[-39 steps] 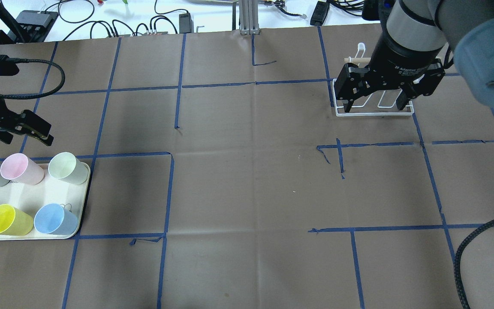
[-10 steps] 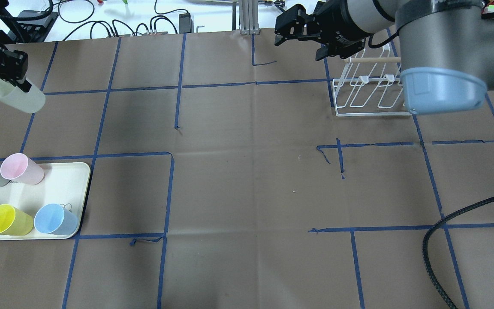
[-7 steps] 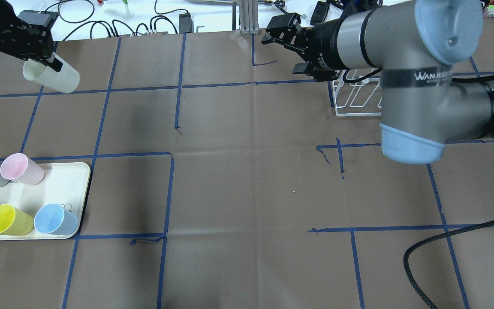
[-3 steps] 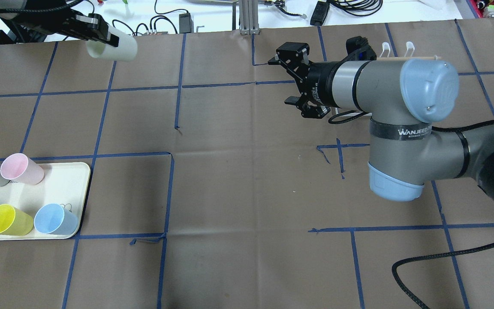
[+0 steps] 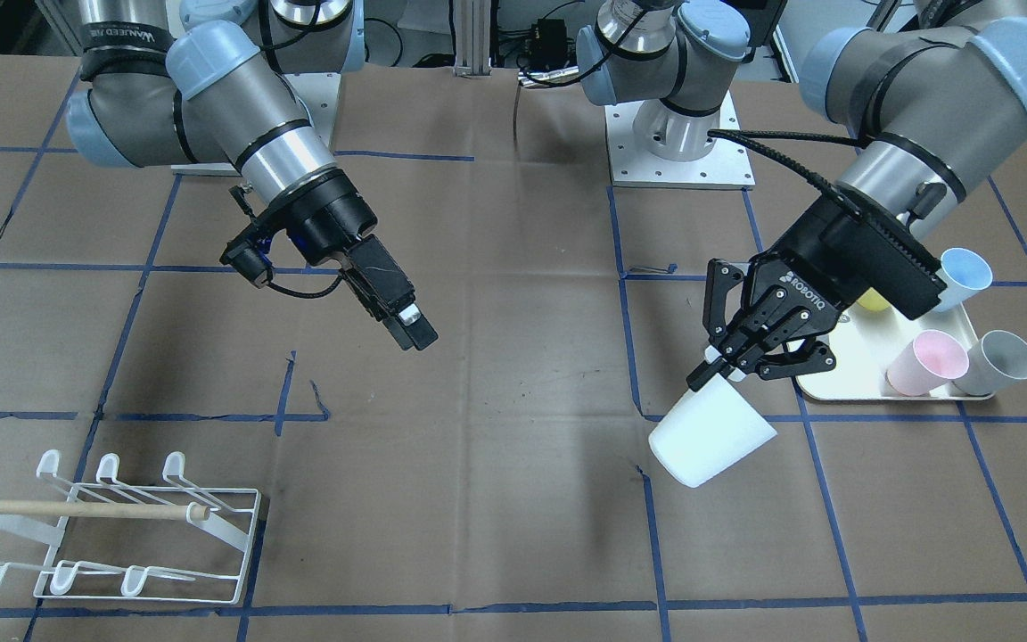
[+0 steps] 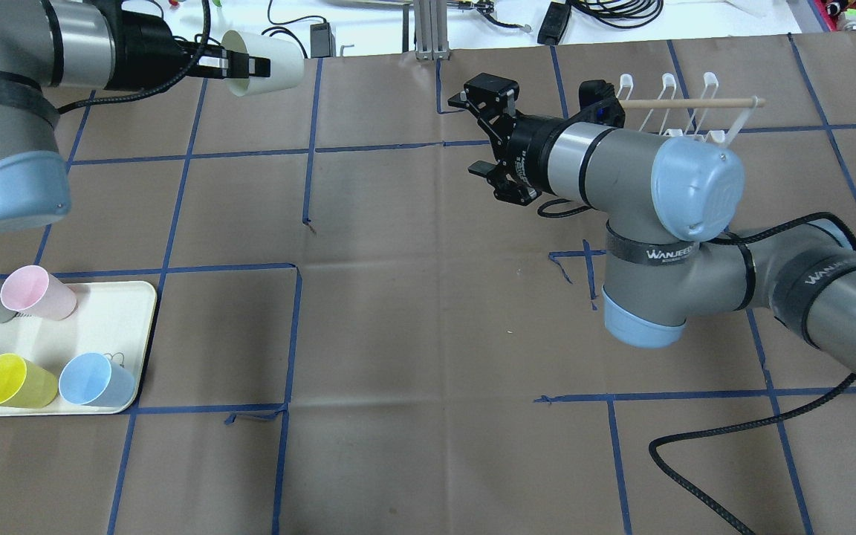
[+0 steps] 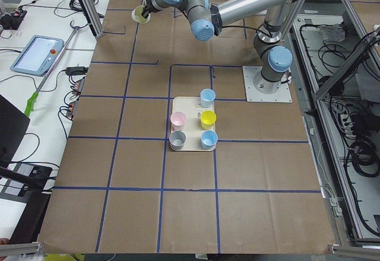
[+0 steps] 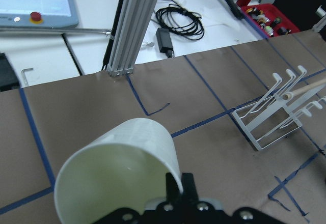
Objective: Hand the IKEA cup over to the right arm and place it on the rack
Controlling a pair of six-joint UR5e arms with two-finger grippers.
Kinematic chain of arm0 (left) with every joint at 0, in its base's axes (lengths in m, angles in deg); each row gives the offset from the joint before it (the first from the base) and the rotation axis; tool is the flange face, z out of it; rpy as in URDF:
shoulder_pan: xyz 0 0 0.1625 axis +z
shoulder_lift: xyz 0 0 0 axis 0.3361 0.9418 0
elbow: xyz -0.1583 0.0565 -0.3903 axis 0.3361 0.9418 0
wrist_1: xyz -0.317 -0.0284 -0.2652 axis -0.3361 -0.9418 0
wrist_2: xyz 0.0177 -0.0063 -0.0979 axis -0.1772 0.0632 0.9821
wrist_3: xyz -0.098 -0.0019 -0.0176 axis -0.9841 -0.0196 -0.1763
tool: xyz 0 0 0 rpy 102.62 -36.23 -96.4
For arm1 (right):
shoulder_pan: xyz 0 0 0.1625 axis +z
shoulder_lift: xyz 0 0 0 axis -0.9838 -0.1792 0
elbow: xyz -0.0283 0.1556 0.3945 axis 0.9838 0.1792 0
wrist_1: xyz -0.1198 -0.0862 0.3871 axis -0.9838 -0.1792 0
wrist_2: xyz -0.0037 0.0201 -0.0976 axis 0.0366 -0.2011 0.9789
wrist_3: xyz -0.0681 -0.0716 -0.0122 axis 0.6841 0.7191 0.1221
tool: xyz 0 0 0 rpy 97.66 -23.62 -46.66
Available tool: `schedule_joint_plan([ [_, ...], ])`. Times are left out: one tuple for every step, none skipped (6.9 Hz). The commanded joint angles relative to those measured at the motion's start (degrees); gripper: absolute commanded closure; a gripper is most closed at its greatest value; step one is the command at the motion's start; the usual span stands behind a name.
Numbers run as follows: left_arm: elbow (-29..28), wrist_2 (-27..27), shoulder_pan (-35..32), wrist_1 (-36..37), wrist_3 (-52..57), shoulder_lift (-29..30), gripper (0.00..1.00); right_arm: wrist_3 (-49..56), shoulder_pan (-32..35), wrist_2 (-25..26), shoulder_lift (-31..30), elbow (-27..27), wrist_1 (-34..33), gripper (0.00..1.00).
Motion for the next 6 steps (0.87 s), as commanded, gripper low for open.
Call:
schedule_joint_plan([
  [2.86, 5.54, -3.26, 9.49, -1.49, 1.71, 1.00, -0.58, 0.79, -0.75, 2.41, 0.14, -3.06, 0.00],
  [4.26, 5.63, -5.63, 12.93, -2.54, 1.72, 1.00, -0.58, 1.40, -0.67, 3.46, 0.23, -4.80, 0.01],
  [7.23, 5.72, -6.52, 19.49, -3.34, 1.98, 1.00, -2.50, 1.40, 0.12, 3.74, 0.23, -8.56, 0.01],
  [10.48, 5.55, -6.62, 26.95, -9.00, 2.07, 1.00, -6.08, 1.40, 0.04, 4.52, 0.15, -10.52, 0.01],
  [10.51, 5.55, -6.71, 32.33, -18.46, 2.07, 1.00, -6.21, 1.40, 0.12, 5.57, 0.14, -12.45, 0.01],
  [11.12, 5.63, -7.66, 34.39, -20.46, 2.16, 1.00, -6.38, 1.32, 0.21, 5.50, 0.58, -12.38, 0.01],
])
